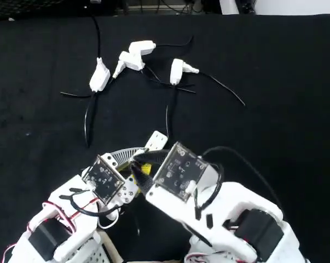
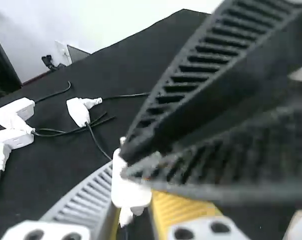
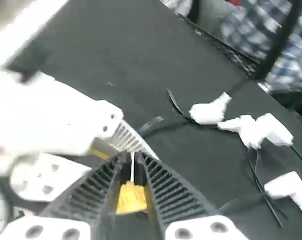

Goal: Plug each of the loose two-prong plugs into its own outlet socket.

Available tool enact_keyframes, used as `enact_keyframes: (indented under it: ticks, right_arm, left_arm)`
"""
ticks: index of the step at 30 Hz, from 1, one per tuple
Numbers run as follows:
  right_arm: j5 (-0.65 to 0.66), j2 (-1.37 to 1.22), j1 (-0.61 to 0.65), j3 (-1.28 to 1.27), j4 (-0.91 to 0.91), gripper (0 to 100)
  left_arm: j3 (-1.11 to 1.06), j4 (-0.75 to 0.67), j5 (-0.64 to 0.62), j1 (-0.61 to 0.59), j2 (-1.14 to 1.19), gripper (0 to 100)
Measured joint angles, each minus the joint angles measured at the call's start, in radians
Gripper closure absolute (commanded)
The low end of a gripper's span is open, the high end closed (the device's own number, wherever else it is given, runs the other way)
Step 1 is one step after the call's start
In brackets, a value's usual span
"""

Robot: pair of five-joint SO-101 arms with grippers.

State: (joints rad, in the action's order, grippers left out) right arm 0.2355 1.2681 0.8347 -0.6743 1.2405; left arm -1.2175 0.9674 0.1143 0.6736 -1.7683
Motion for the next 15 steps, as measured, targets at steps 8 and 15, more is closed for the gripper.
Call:
enact_keyframes:
  ticks: [8, 15]
  right_arm:
    - [-0.002, 0.002, -0.133, -0.014, -0.003, 98.6]
    - [0.049, 0.003, -0.143, -0.083, -0.061, 98.6]
  left_arm:
    - [0.0, 0.009, 0.0, 0.0, 0.002, 97]
    - [-0.003, 0.014, -0.034, -0.032, 0.005, 97]
